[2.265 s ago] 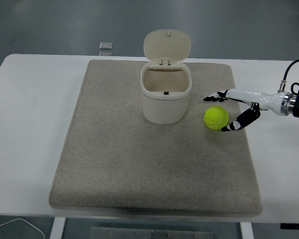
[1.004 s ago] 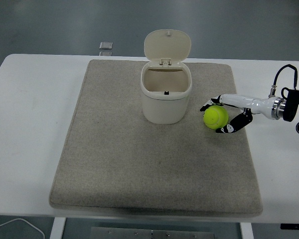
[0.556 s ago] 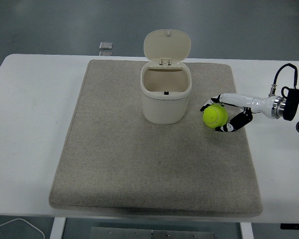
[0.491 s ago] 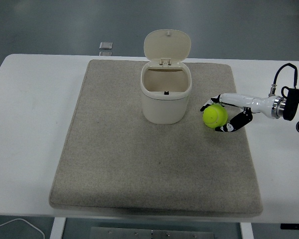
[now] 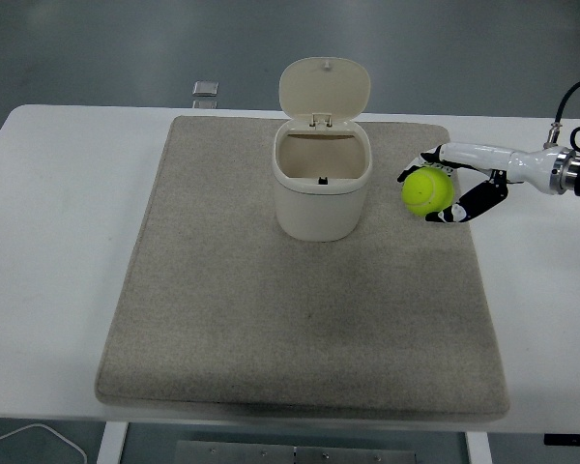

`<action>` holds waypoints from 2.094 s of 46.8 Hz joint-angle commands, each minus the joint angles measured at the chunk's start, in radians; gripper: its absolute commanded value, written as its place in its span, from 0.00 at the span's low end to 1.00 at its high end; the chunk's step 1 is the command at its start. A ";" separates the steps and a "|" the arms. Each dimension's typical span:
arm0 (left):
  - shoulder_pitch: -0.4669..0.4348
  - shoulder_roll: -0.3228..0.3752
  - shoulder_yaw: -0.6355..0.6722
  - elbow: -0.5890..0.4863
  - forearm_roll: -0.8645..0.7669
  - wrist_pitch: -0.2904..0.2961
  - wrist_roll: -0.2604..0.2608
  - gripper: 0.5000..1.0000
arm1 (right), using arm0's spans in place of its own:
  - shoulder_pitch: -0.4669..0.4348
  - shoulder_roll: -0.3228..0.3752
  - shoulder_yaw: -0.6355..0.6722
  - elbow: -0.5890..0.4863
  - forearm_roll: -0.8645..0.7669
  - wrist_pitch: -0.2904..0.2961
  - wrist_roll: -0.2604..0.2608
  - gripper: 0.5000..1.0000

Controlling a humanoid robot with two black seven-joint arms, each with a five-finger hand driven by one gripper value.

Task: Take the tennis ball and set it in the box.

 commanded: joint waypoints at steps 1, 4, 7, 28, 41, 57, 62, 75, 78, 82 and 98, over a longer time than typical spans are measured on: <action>0.000 0.000 0.000 0.000 0.001 0.000 0.000 0.98 | 0.041 -0.026 0.017 0.030 0.042 0.039 0.020 0.03; 0.000 0.000 0.000 0.000 0.001 0.000 0.000 0.98 | 0.077 -0.049 0.017 0.047 0.087 0.073 0.023 0.03; 0.000 0.000 0.000 0.000 0.001 0.000 0.000 0.98 | 0.104 -0.060 0.018 0.064 0.119 0.096 0.023 0.04; 0.000 0.000 0.000 0.000 0.001 0.000 0.000 0.98 | 0.156 0.029 0.021 0.110 0.154 0.087 0.008 0.06; 0.000 0.000 0.000 0.000 0.001 0.000 0.000 0.98 | 0.163 0.119 0.021 0.087 0.180 0.045 -0.043 0.08; 0.000 0.000 0.000 0.000 0.001 0.000 0.000 0.98 | 0.157 0.189 0.017 0.042 0.180 -0.025 -0.106 0.28; 0.000 0.000 0.000 0.000 -0.001 0.000 0.000 0.98 | 0.153 0.193 0.009 0.041 0.177 -0.031 -0.112 0.36; -0.001 0.000 0.000 0.000 0.001 0.000 0.000 0.98 | 0.147 0.195 0.012 0.041 0.180 -0.031 -0.113 0.56; 0.000 0.000 0.000 0.000 0.001 0.000 0.000 0.98 | 0.145 0.195 0.012 0.041 0.180 -0.031 -0.113 0.61; 0.000 0.000 0.000 0.000 0.001 0.000 0.000 0.98 | 0.145 0.195 0.014 0.039 0.179 -0.031 -0.113 0.68; 0.000 0.000 0.000 0.000 0.001 0.000 0.000 0.98 | 0.143 0.195 0.006 0.025 0.179 -0.031 -0.112 0.72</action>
